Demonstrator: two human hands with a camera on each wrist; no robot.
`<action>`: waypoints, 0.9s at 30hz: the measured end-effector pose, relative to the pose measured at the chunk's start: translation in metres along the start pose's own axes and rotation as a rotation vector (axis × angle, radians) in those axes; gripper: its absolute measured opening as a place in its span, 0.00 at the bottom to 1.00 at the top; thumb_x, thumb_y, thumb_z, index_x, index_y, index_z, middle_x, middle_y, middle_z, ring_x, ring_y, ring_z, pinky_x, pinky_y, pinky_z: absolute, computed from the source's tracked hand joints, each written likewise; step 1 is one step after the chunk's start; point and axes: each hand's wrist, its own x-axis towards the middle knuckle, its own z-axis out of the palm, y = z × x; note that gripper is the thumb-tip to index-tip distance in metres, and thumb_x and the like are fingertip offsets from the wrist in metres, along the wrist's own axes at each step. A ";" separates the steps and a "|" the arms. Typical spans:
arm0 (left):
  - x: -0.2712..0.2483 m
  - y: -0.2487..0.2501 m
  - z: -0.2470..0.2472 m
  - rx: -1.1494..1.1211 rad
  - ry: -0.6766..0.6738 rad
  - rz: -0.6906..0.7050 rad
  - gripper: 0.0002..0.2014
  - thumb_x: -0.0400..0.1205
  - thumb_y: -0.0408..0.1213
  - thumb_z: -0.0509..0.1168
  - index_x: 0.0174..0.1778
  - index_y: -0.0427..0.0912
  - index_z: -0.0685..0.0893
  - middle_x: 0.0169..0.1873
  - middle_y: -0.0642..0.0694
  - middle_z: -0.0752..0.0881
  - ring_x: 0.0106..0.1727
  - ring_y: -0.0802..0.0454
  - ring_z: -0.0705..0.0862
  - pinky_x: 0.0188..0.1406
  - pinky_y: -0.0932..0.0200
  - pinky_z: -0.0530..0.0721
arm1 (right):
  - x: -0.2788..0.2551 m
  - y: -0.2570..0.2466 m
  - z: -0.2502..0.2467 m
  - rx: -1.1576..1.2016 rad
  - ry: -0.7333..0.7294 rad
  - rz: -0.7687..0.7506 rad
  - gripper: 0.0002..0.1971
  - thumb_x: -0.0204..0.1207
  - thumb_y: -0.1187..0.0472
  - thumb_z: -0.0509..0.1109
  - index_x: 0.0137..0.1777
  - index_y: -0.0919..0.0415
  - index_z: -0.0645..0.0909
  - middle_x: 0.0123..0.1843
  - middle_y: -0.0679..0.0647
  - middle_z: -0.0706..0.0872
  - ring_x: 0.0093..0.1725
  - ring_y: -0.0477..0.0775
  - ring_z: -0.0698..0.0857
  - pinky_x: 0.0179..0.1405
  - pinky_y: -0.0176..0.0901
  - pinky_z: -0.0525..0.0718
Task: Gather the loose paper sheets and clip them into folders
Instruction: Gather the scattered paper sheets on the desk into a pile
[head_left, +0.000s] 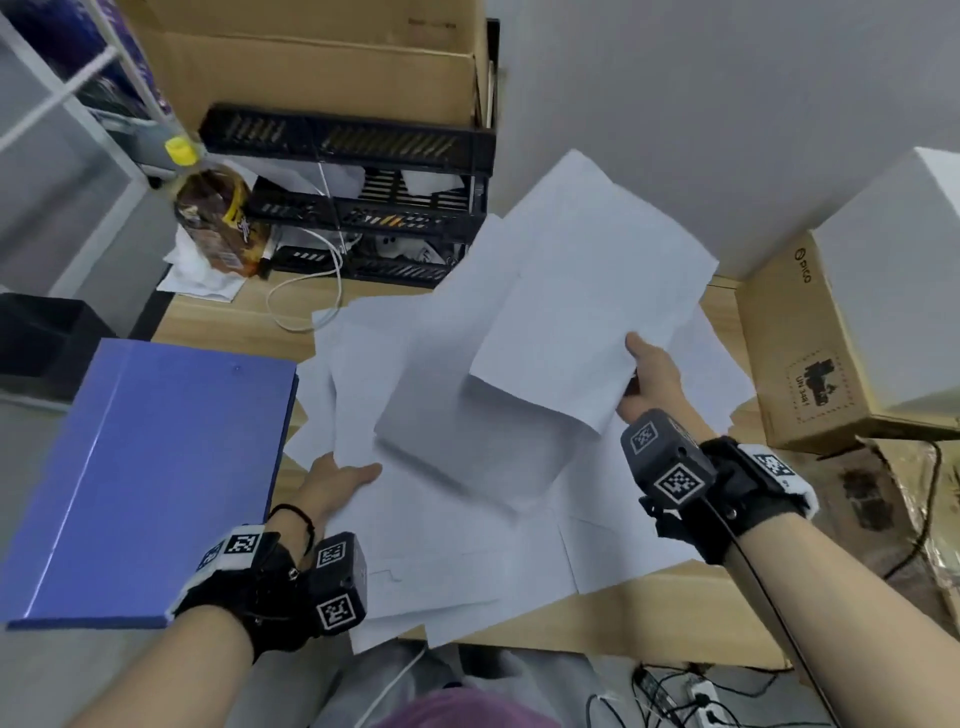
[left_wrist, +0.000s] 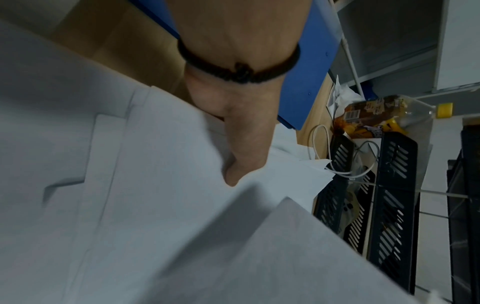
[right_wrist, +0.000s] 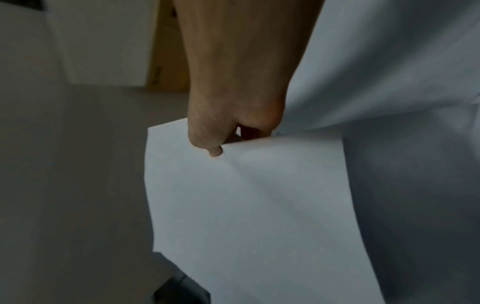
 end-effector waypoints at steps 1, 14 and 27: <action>0.003 -0.005 -0.005 0.000 0.001 -0.018 0.14 0.79 0.34 0.71 0.60 0.35 0.80 0.51 0.44 0.86 0.46 0.47 0.84 0.44 0.59 0.81 | 0.012 0.017 -0.011 -0.091 0.054 0.033 0.15 0.73 0.58 0.71 0.58 0.62 0.80 0.50 0.56 0.87 0.46 0.56 0.86 0.46 0.49 0.86; 0.000 -0.036 -0.029 -0.009 -0.082 -0.131 0.03 0.79 0.28 0.69 0.45 0.39 0.83 0.41 0.46 0.86 0.39 0.51 0.84 0.21 0.71 0.80 | -0.033 0.108 -0.028 -0.683 0.005 0.194 0.10 0.79 0.65 0.65 0.50 0.69 0.66 0.30 0.60 0.73 0.26 0.57 0.74 0.22 0.39 0.70; -0.012 -0.053 -0.014 -0.026 -0.040 0.019 0.15 0.80 0.41 0.70 0.62 0.43 0.81 0.51 0.48 0.86 0.53 0.49 0.85 0.54 0.59 0.80 | -0.029 0.126 -0.032 -0.572 -0.120 0.224 0.05 0.80 0.65 0.68 0.45 0.62 0.75 0.36 0.58 0.80 0.33 0.57 0.80 0.24 0.37 0.80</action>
